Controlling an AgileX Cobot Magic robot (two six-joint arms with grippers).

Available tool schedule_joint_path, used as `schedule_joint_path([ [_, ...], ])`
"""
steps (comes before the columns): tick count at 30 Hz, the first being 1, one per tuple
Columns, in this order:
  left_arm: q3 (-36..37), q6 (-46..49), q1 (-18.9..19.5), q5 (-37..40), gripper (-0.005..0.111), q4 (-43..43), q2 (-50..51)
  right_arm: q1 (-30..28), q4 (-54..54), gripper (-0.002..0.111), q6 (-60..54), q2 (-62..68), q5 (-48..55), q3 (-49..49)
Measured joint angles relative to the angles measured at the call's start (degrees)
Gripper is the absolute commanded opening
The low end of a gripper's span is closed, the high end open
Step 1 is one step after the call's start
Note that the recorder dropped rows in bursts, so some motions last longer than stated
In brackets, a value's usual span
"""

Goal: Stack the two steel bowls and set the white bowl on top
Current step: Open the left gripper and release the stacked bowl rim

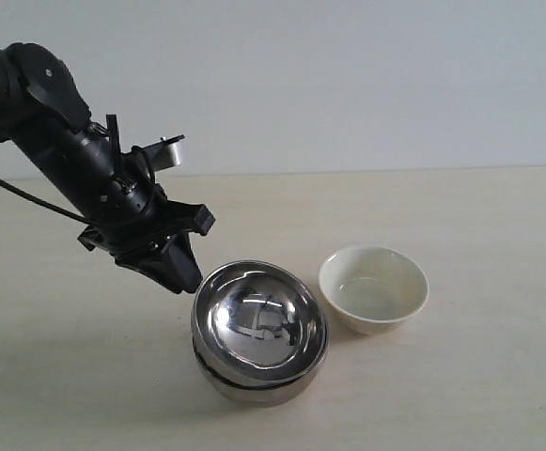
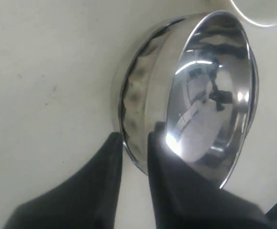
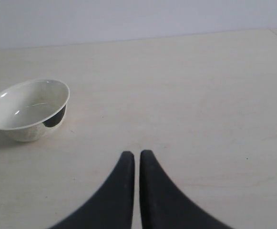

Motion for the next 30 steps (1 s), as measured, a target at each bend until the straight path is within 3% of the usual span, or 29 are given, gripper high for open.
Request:
schedule_joint_path([
  [15, 0.6, -0.39, -1.74, -2.82, 0.018, 1.99, 3.67, 0.0, 0.0, 0.0, 0.0, 0.0, 0.0, 0.0],
  [26, 0.69, -1.71, -1.61, -2.47, 0.018, 3.35, -2.7, 0.0, 0.0, 0.0, 0.0, 0.0, 0.0, 0.0],
  [30, 0.95, -1.87, -1.61, -2.47, 0.036, 3.35, -2.82, 0.0, 0.0, 0.0, 0.0, 0.0, 0.0, 0.0],
])
